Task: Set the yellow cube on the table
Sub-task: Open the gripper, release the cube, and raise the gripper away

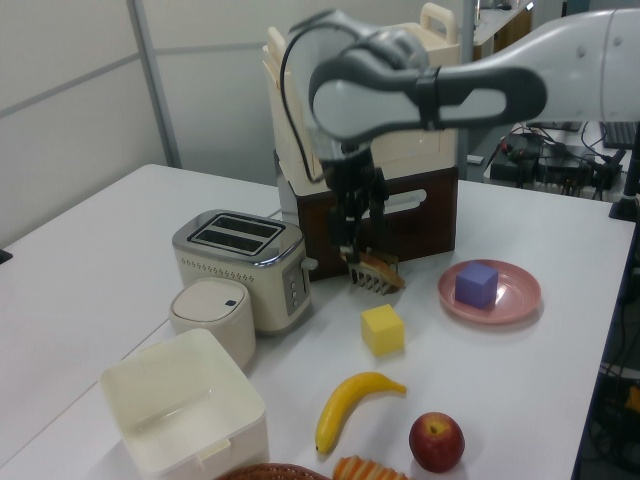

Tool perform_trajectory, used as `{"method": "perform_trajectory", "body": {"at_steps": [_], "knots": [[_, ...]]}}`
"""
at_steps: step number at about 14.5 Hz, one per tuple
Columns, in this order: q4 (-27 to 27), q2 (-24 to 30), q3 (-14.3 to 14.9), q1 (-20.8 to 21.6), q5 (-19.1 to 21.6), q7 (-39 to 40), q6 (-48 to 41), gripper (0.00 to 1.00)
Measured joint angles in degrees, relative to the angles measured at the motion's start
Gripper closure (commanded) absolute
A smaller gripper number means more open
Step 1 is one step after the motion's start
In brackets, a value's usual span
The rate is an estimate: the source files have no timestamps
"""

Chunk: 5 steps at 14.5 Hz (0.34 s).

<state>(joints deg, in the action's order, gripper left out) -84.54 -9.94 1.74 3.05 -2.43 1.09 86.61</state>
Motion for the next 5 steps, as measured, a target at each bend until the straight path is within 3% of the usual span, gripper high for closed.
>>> {"method": "perform_trajectory", "body": {"at_steps": [5], "knots": [[0.7,4.4,0.5,-3.4,5.8,-1.6,-0.1,0.00]]}}
